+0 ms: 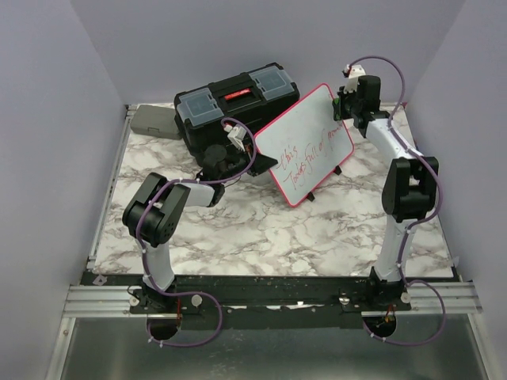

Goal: Erase the whiteboard
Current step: Erase the whiteboard at the whiteboard stand.

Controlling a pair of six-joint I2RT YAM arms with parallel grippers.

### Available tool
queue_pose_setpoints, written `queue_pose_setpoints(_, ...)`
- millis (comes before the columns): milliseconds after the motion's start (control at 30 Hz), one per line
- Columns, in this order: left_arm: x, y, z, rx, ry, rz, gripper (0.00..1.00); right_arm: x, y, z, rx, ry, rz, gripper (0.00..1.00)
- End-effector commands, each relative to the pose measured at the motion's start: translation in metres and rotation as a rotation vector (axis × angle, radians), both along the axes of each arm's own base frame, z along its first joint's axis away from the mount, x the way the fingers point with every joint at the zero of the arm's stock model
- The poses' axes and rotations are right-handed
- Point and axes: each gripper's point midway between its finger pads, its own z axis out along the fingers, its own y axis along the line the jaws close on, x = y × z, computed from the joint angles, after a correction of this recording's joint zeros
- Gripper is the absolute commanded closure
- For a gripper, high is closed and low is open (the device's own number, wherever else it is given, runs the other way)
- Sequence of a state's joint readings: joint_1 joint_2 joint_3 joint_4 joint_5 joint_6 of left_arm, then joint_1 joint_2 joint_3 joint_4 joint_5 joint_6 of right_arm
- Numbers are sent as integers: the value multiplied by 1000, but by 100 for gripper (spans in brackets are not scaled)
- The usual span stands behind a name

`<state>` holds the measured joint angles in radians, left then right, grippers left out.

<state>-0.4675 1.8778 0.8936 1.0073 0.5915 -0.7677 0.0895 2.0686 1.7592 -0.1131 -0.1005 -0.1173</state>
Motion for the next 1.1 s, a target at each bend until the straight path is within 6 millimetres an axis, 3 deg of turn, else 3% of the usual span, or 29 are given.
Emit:
queue_pose_setpoints(0, -47, -21, -7, 40, -53, -247, 100, -20, -22, -66, -66, 167, -32, 99)
queue_pose_setpoints(167, -47, -21, -7, 39, -55, -249, 100, -22, -1, -58, 0, 158, 65, 99)
queue_pose_setpoints(433, -47, -21, -10, 44, -44, -251, 100, -7, 28, 6, 135, 48, 152, 99)
queue_pose_setpoints(633, -47, -22, -9, 41, -43, -253, 100, 7, 40, 26, 227, 23, 147, 99)
queue_pose_setpoints(867, -48, -20, -10, 48, -39, -251, 100, 10, 54, 31, 321, 26, 157, 99)
queue_pose_setpoints(967, -48, -20, -9, 48, -42, -251, 100, 8, 45, 21, 282, 41, 115, 99)
queue_pose_setpoints(1067, -48, -20, -7, 47, -45, -247, 100, 1, 28, -4, 214, 95, 55, 99)
